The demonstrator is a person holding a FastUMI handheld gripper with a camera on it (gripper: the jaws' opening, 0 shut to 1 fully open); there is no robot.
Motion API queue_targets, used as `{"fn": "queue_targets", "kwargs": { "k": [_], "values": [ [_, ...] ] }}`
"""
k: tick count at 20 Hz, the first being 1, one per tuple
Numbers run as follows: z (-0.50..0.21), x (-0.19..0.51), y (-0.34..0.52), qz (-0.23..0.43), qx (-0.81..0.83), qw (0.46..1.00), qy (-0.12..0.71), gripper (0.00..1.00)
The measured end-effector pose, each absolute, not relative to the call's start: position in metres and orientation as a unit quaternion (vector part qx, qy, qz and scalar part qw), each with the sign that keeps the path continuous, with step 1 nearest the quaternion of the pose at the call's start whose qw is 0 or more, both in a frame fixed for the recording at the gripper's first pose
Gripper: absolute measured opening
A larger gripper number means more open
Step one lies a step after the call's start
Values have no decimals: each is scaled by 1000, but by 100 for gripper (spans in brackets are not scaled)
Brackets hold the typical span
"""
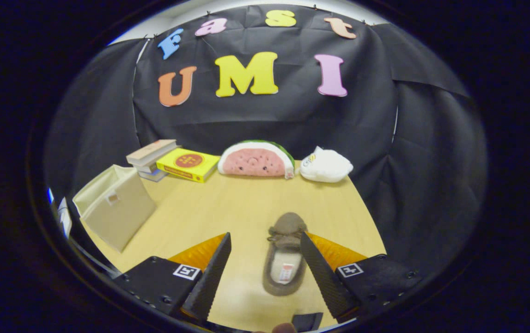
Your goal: Open the storage box then place both shoes into the box .Put the left shoe in first, then the right shoe, with the right side of both shoes facing outward in a uniform manner.
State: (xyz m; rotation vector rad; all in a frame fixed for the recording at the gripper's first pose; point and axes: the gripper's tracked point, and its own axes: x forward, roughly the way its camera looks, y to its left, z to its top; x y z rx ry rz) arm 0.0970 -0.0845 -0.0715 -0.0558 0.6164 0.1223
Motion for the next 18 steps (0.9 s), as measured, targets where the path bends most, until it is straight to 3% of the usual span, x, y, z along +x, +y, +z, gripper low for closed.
{"fn": "queue_targets", "kwargs": {
  "k": [3, 11, 16, 17, 18],
  "values": [
    [-101, 101, -121, 41, -31, 938, 343, 97],
    [-171, 124, -127, 34, 25, 910, 412, 96],
    [-187, 141, -121, 5, 64, 901, 428, 49],
    [-191, 143, -126, -5, 67, 899, 433, 30],
    [-189, 142, -124, -4, 82, 896, 436, 20]
  ]
}}
